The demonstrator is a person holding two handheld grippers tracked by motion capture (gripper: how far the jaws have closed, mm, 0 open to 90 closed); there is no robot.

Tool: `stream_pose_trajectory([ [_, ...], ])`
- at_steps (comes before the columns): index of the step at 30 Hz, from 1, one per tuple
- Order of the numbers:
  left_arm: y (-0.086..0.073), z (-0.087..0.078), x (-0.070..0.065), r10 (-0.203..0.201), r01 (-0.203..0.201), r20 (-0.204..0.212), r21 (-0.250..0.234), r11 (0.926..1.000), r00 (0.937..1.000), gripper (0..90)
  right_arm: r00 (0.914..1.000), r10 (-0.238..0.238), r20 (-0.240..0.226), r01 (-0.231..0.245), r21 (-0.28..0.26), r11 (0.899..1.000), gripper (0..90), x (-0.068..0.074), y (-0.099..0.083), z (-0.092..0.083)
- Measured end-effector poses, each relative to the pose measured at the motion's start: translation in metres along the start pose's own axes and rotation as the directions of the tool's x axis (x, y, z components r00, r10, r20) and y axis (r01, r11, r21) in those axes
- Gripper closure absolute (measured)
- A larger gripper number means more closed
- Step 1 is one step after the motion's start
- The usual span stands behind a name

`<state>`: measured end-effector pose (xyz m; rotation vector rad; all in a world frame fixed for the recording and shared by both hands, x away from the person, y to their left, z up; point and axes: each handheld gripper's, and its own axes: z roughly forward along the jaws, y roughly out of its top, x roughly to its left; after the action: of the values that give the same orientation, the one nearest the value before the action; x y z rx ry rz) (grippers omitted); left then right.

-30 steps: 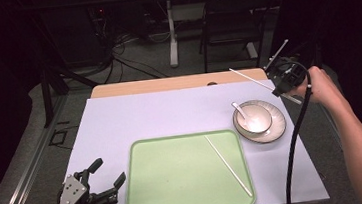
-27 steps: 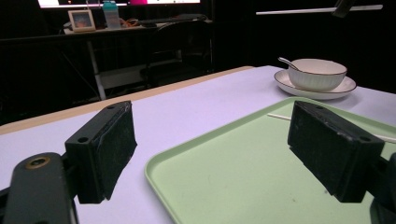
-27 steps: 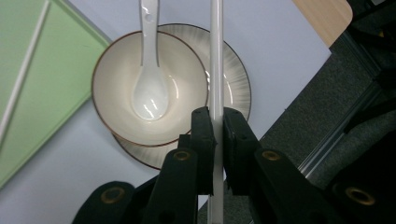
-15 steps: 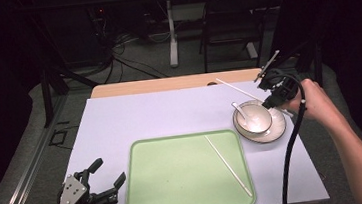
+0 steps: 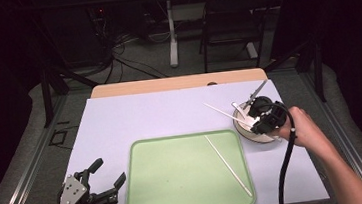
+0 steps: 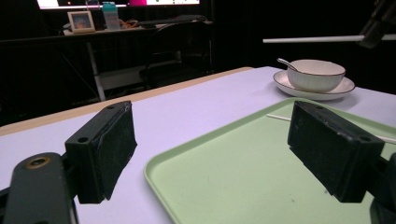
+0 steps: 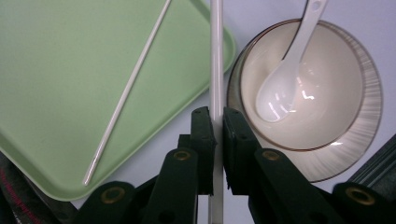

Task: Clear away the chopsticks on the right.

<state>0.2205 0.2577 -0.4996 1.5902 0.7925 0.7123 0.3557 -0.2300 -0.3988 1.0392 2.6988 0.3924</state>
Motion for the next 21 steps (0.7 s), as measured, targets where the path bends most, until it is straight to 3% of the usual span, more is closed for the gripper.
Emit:
stream_pose_trajectory([
  [1,0.000,0.000,0.000,0.001,-0.001,0.002,0.000,1.0000,1.0000,15.2,0.9999,-0.002,-0.012,0.003,0.028,1.000,83.7,0.003,-0.001,0.001],
  [7,0.000,0.000,0.000,0.003,-0.003,0.005,0.000,1.0000,1.0000,15.2,0.9978,0.045,-0.049,-0.045,-0.007,0.999,83.7,0.026,-0.015,0.020],
  [9,0.000,0.000,0.000,0.001,-0.001,0.002,-0.004,1.0000,1.0000,15.2,0.9961,0.066,-0.058,-0.065,0.022,0.998,83.7,0.033,-0.020,0.029],
  [12,0.000,0.001,0.000,0.004,-0.004,0.007,0.003,1.0000,1.0000,15.2,0.9895,0.120,-0.080,-0.119,0.017,0.993,83.8,0.040,-0.028,0.043],
  [16,0.000,0.001,-0.001,0.004,-0.004,0.008,-0.001,1.0000,1.0000,15.2,0.9840,0.152,-0.094,-0.148,0.040,0.988,83.7,0.046,-0.033,0.059],
  [19,0.001,0.001,-0.001,0.009,-0.009,0.012,0.004,1.0000,0.9999,15.2,0.9727,0.195,-0.126,-0.189,0.061,0.980,83.7,0.055,-0.036,0.077],
  [21,0.001,0.000,-0.001,0.008,-0.008,0.013,-0.001,1.0000,0.9999,15.2,0.9708,0.210,-0.115,-0.202,0.079,0.976,83.7,0.062,-0.037,0.087],
])
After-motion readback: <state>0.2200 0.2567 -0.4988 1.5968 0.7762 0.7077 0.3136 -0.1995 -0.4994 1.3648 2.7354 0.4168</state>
